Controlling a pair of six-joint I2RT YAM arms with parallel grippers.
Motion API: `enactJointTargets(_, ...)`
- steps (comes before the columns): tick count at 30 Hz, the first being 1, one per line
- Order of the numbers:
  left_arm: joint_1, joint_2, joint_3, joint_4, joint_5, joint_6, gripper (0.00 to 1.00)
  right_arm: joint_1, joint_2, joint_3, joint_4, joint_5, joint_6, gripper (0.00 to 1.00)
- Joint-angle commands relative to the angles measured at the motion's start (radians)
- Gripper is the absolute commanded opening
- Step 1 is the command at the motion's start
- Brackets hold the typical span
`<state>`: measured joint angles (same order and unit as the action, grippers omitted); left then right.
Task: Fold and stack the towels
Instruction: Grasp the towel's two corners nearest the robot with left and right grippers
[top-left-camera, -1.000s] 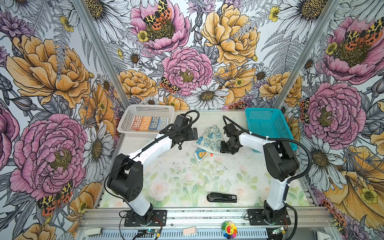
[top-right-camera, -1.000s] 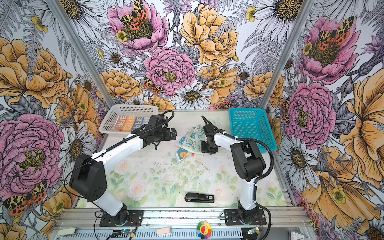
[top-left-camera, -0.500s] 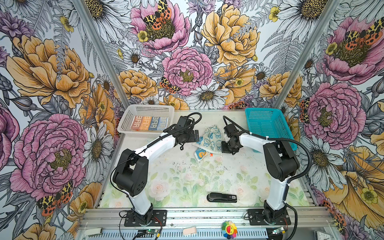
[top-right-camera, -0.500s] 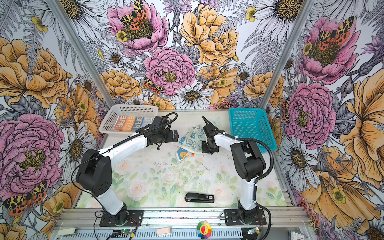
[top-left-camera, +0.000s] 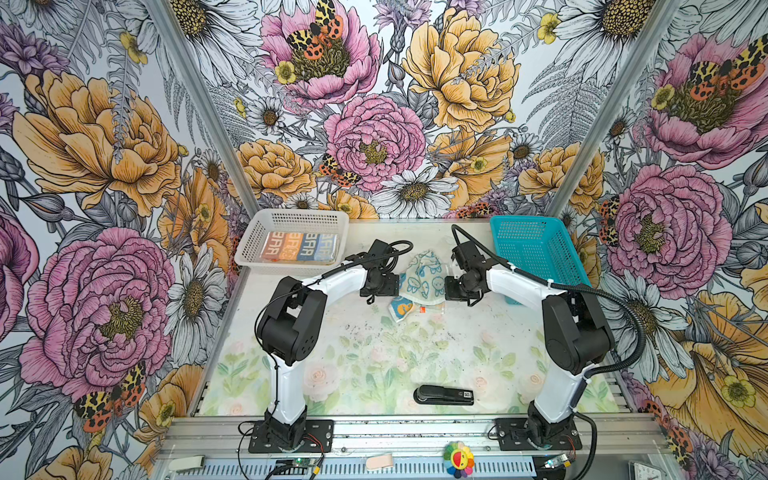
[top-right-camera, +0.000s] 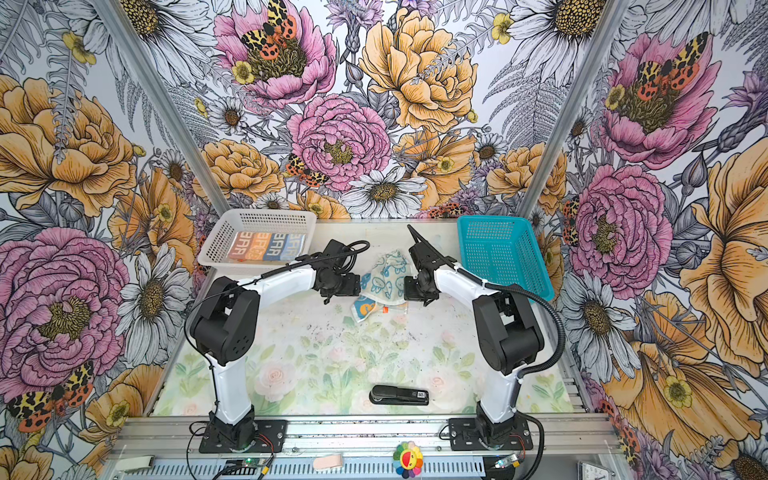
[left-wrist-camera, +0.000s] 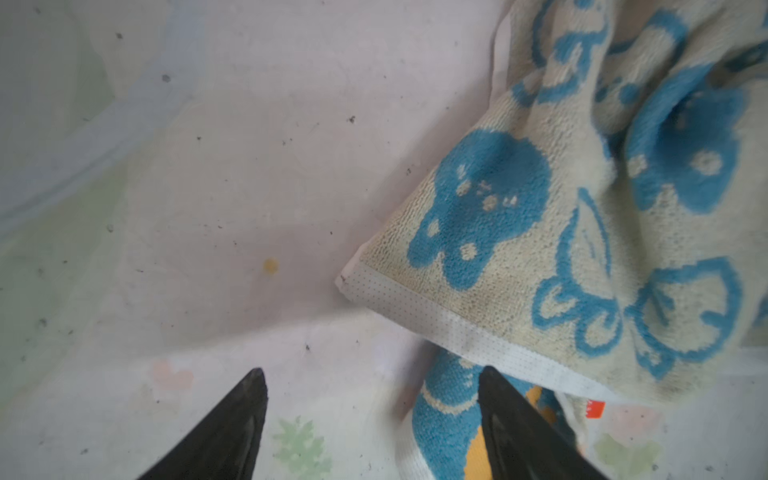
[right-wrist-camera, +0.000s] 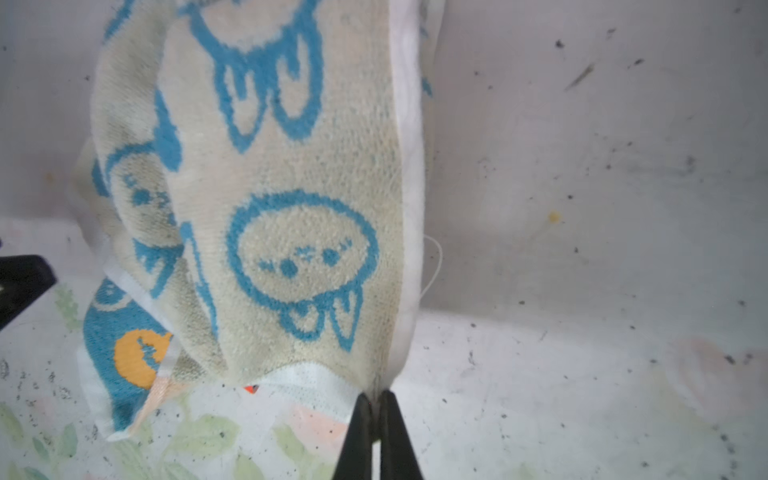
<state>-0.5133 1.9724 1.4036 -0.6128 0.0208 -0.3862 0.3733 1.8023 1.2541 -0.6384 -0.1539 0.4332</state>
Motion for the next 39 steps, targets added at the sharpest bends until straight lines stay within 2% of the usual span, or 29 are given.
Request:
enactJointTargets(1, -0.007, 0.027, 0.045, -0.004, 0.028, 0.006, 0.77, -0.011, -0.035, 0.016, -0.006, -0.022, 0.007, 0.0)
enactJointTargets(7, -0.008, 0.07, 0.067, -0.001, 0.001, -0.012, 0.74, -0.024, -0.066, -0.005, -0.004, -0.012, -0.001, 0.0)
enactJointTargets(18, -0.008, 0.097, 0.108, 0.021, 0.017, -0.052, 0.71, -0.088, -0.11, -0.065, -0.003, -0.004, -0.01, 0.0)
enactJointTargets(31, -0.048, 0.114, 0.098, 0.021, 0.038, -0.069, 0.63, -0.122, -0.109, -0.091, 0.0, -0.014, -0.021, 0.0)
enactJointTargets(39, -0.06, 0.139, 0.104, 0.034, 0.052, -0.083, 0.5, -0.124, -0.111, -0.096, 0.003, -0.018, -0.02, 0.0)
